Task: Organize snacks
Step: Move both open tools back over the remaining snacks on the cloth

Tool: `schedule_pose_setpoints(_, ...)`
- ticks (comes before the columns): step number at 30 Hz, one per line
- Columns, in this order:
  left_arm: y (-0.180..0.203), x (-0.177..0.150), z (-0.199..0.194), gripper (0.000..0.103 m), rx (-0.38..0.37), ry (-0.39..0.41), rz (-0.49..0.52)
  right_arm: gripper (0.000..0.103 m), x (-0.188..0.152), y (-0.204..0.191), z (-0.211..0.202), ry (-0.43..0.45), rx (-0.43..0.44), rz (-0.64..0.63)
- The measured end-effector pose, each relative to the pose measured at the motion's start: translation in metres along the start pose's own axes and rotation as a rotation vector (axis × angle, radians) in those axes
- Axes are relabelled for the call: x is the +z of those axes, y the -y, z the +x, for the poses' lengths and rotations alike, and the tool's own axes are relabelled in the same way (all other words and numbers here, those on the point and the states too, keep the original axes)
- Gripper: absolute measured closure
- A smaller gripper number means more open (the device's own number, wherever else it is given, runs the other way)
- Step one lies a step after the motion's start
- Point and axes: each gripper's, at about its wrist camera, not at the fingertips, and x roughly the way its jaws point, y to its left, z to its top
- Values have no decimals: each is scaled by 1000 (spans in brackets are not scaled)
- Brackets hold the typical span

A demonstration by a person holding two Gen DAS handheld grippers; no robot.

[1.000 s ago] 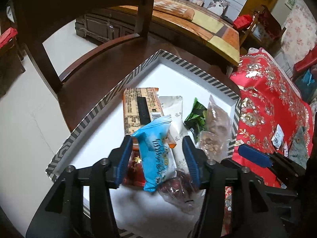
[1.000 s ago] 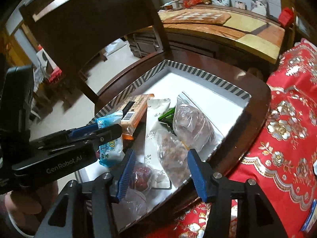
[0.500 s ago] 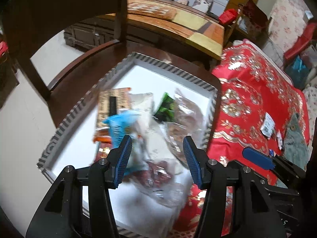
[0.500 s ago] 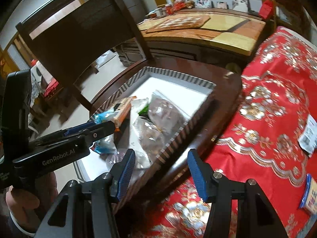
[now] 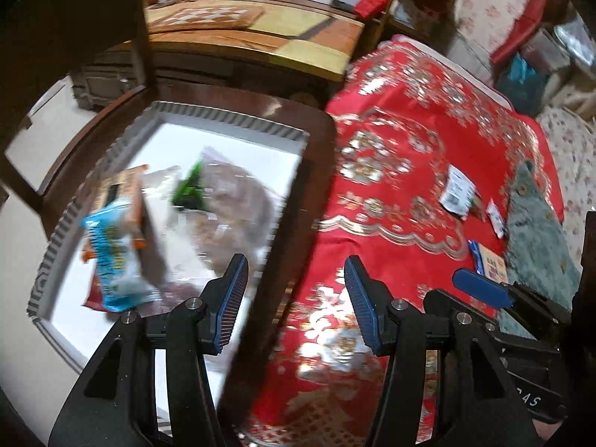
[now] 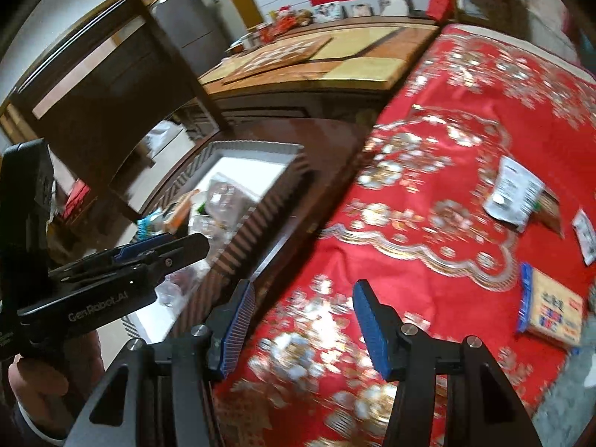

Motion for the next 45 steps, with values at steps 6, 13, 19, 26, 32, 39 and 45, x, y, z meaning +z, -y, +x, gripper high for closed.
schedule_pose_setpoints(6, 32, 0, 9, 50, -28, -16, 60, 49, -11, 38, -22, 24, -43, 65)
schedule_pose_setpoints(13, 68, 2, 24, 50, -69, -49, 113, 47, -24, 83, -43, 34, -93, 137)
schedule_pose_setpoints(19, 102, 10, 41, 49, -119, -80, 166, 45, -37, 129, -60, 45, -131, 231)
schedule_pose_setpoints(26, 138, 18, 62, 49, -155, -111, 224, 44, -37, 159, -63, 44, -196, 241)
schedule_pose_setpoints(32, 150, 24, 75, 49, -166, -131, 235, 43, -38, 179, -56, 6, -241, 228)
schedule_pose_setpoints(39, 143, 24, 87, 49, -152, -157, 212, 40, -13, 233, -46, -58, -258, 242)
schedule_pose_setpoints(45, 132, 26, 90, 49, -139, -160, 184, 40, -13, 267, -32, -82, -199, 381)
